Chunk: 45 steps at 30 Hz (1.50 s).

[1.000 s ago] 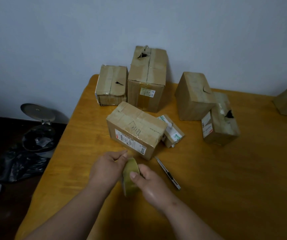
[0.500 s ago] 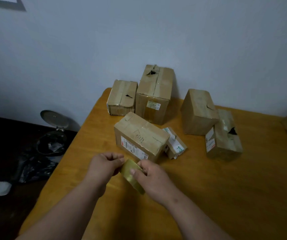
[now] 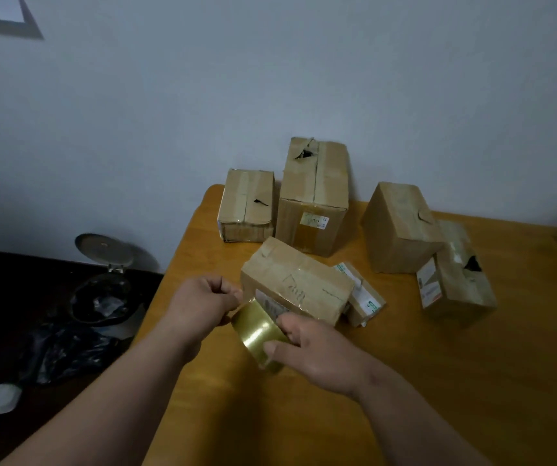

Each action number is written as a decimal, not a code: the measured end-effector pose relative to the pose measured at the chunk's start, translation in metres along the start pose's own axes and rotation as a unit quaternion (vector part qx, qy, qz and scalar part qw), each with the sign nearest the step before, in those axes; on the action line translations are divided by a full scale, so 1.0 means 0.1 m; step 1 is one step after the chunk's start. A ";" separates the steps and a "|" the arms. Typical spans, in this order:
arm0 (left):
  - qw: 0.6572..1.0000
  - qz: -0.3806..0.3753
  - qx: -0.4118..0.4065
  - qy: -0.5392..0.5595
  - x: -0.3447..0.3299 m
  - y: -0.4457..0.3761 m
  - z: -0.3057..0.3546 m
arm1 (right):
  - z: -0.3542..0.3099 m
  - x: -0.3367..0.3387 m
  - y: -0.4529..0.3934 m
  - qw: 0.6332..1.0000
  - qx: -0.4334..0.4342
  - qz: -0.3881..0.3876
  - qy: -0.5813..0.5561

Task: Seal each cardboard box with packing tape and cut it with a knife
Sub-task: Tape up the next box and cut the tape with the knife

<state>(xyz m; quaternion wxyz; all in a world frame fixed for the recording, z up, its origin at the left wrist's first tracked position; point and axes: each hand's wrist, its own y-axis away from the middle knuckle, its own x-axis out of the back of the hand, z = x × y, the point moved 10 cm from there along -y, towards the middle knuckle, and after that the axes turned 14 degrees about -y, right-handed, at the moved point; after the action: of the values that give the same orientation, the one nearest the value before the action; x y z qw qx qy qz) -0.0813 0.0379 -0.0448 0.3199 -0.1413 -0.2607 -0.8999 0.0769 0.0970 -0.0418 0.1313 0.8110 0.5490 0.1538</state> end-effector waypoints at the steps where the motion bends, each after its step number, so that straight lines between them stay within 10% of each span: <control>1: 1.000 0.008 -0.003 0.005 0.07 -0.06 0.02 | -0.06 0.05 -0.04 0.999 0.009 0.017 0.031; 6: 0.994 0.028 0.030 0.100 0.34 -0.45 0.00 | -0.23 0.51 -0.14 0.982 0.005 0.149 0.113; 11: 0.987 0.007 0.055 0.150 0.41 -0.83 -0.02 | -0.29 0.52 -0.04 0.984 0.014 0.072 -0.163; 16: 0.990 0.001 0.055 0.131 0.23 -1.17 0.03 | -0.26 1.03 0.01 0.971 -0.059 0.206 0.110; 36: 0.996 -0.011 0.084 -0.016 -0.35 -1.56 -0.21 | -0.28 1.43 -0.17 0.947 -0.079 0.229 0.213; 41: 0.975 -0.047 0.059 -0.211 -0.38 -1.59 -0.27 | -0.24 1.47 -0.15 0.946 -0.083 0.236 0.208; 45: 0.968 0.066 -0.045 -0.238 -0.21 -1.50 -0.04 | -0.25 1.47 -0.17 0.944 -0.077 0.243 0.210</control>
<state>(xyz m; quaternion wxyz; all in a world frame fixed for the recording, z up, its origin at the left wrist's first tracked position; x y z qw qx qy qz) -0.1630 0.1453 -0.1141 0.3003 -0.3825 -0.2790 -0.8280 0.1044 0.2405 -0.0102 0.0339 0.8562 0.3373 0.3899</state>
